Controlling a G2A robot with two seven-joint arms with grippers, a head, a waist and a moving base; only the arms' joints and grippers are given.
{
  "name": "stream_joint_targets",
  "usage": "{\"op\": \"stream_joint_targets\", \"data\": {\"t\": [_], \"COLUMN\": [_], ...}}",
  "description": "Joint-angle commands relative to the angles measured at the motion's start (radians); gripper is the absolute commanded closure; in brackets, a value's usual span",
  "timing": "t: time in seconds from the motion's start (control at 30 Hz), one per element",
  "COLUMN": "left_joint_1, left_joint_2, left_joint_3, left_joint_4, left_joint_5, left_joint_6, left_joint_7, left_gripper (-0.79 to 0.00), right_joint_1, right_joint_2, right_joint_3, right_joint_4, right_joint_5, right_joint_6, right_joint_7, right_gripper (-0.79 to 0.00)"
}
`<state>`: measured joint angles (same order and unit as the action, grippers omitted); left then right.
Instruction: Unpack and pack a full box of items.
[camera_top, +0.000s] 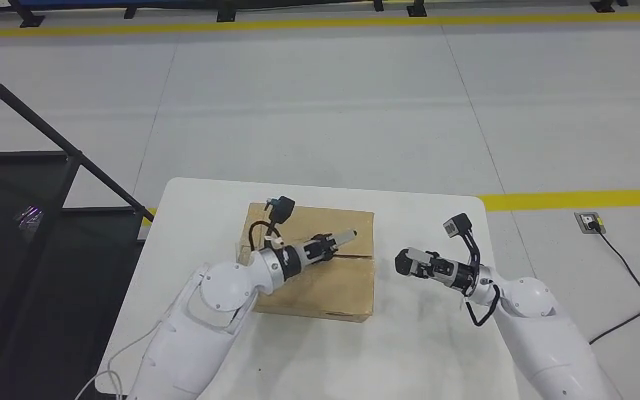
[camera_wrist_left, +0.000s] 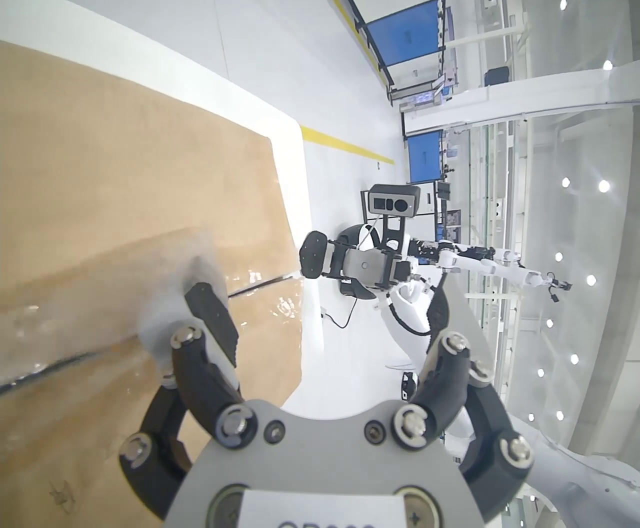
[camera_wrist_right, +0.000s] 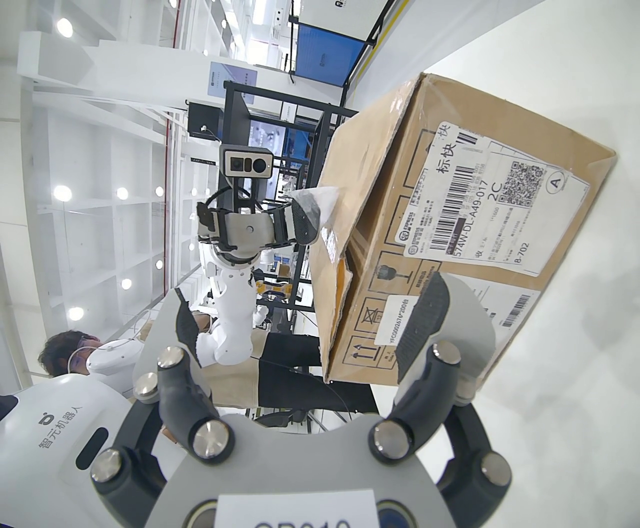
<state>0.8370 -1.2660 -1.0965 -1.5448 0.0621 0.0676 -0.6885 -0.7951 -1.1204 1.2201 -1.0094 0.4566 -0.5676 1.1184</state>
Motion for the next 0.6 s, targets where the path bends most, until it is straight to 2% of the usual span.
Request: {"op": "stream_joint_targets", "data": {"t": [0.0,0.2,0.3,0.4,0.57], "left_joint_1": [0.006,0.002,0.008,0.030,0.056], "left_joint_2": [0.000,-0.005,-0.004,0.005,0.019], "left_joint_3": [0.000,0.008,-0.020,-0.101,-0.260], "left_joint_4": [-0.015,-0.026,-0.052,-0.082,-0.098], "left_joint_5": [0.016,0.015,-0.033,-0.118,-0.323], "left_joint_6": [-0.009,-0.005,-0.012,-0.019,0.025], "left_joint_7": [0.019,0.064,0.058,0.055,0.019], "left_gripper": [-0.785,-0.785,-0.785,-0.785,-0.785], "right_joint_1": [0.000,0.001,-0.001,-0.002,0.002], "right_joint_2": [0.000,0.001,0.001,0.001,0.001], "right_joint_3": [-0.001,-0.002,-0.002,-0.002,-0.004], "right_joint_4": [0.001,0.001,0.002,0.007,0.017], "right_joint_5": [0.001,0.004,0.007,0.010,0.017], "right_joint_6": [-0.001,-0.005,-0.007,-0.009,-0.011], "right_joint_7": [0.001,0.003,0.004,0.005,0.008], "right_gripper": [-0.785,-0.785,-0.785,-0.785,-0.785]}}
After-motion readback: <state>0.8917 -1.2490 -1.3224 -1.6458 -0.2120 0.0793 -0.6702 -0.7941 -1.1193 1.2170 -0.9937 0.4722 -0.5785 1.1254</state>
